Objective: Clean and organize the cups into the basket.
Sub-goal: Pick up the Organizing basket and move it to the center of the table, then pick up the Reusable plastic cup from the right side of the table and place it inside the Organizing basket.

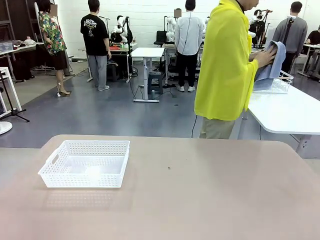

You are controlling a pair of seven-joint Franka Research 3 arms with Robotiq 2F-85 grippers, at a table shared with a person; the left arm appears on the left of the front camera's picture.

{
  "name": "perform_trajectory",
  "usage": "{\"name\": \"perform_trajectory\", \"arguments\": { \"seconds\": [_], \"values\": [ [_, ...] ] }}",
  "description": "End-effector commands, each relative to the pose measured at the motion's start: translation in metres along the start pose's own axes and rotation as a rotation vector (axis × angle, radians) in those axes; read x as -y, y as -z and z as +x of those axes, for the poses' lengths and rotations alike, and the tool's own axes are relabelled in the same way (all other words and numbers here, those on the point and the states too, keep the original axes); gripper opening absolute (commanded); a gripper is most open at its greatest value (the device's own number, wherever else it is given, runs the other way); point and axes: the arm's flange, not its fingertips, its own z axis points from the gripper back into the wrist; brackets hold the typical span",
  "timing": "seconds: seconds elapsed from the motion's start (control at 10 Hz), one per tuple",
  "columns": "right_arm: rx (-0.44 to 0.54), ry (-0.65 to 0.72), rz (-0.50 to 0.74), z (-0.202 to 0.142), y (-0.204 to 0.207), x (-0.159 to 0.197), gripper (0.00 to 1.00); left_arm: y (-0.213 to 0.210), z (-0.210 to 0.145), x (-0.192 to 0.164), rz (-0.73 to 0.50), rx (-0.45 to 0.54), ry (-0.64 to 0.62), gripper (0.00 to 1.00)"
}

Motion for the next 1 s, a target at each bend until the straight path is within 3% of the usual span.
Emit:
{"name": "perform_trajectory", "arguments": {
  "seconds": [0.0, 0.9],
  "values": [
    [0.009, -0.017, 0.019, -0.0029, 0.0001, 0.0011, 1.0, 0.0001, 0.0006, -0.0023, -0.012, 0.007, 0.005, 1.0],
    [0.009, -0.017, 0.019, -0.0029, 0.0001, 0.0011, 1.0, 0.0001, 0.0006, -0.0023, -0.012, 0.007, 0.005, 1.0]
  ]
}}
